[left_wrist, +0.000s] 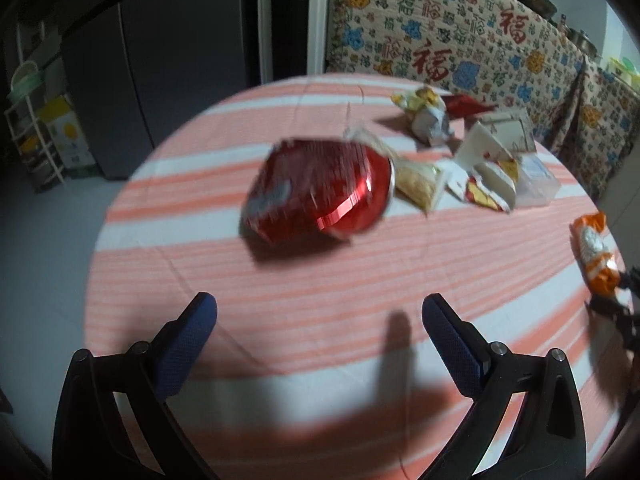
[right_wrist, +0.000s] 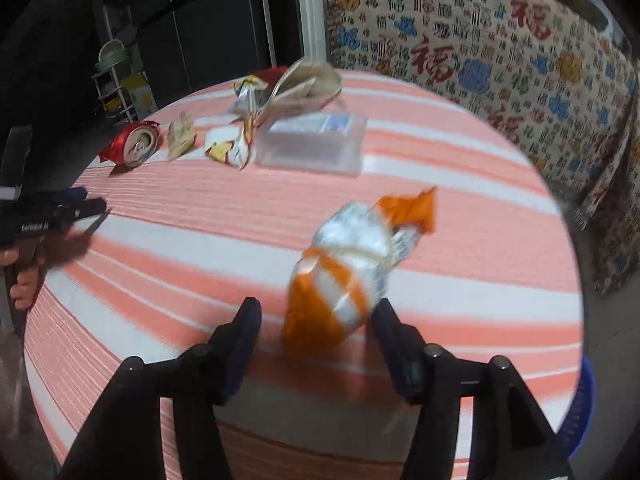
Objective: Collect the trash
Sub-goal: 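Grasp the red crushed can with the left tool while the right tool grasps the orange-white snack bag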
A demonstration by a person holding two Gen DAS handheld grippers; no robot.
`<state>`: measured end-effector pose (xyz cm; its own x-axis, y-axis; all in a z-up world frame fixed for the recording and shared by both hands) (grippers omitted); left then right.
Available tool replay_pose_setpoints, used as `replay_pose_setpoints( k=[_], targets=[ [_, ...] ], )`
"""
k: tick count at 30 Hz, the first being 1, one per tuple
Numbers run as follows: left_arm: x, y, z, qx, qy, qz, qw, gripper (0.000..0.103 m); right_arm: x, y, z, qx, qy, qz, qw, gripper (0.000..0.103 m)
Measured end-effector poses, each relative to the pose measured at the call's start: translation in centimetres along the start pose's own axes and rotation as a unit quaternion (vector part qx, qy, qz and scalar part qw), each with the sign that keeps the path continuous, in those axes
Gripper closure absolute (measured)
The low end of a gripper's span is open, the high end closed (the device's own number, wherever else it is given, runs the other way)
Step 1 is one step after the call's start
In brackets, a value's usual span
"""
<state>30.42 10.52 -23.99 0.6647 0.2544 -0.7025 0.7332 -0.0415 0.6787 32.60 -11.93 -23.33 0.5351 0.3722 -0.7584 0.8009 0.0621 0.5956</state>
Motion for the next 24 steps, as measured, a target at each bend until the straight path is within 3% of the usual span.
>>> replay_pose_setpoints(
  k=[5, 10, 14, 15, 17, 24],
  targets=[
    [0.3, 3.0, 0.6, 0.023, 0.027, 0.026, 0.9990, 0.001, -0.3, -0.6, -1.1, -0.017, -0.013, 0.005, 1.000, 0.038],
    [0.9, 5.0, 3.2, 0.095, 0.064, 0.044, 0.9925, 0.004, -1.4, -0.4, -0.4, 0.005, -0.011, 0.010, 1.000, 0.038],
    [2.2, 5.2, 3.9, 0.124, 0.081, 0.024, 0.9887, 0.049, -1.6, 0.1, 0.4, 0.008, -0.018, 0.009, 1.000, 0.038],
    [2.0, 5.4, 3.8, 0.122, 0.085, 0.035, 0.9882, 0.055, -1.7, 0.2, 0.6, 0.012, -0.017, 0.010, 1.000, 0.038],
    [1.4, 5.5, 3.5, 0.115, 0.087, 0.047, 0.9884, 0.059, -2.0, 0.4, 1.0, 0.022, -0.013, 0.012, 1.000, 0.038],
    [-1.4, 4.8, 2.2, 0.035, 0.034, 0.061, 0.9970, 0.062, -2.8, 1.2, 2.0, 0.037, 0.001, 0.019, 0.999, 0.038]
  ],
)
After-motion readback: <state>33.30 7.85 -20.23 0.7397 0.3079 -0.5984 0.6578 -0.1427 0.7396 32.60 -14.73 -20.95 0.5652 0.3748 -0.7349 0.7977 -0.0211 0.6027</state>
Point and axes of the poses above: each gripper's, at about its wrist camera, not at the fingertips, and x roughly the way its jaws point, z to its right, y to its top, the point moved 8 cm from there along x, roughly the way its jaws point, and after that the axes turned 13 degrees about y, right-handed, at the moved point
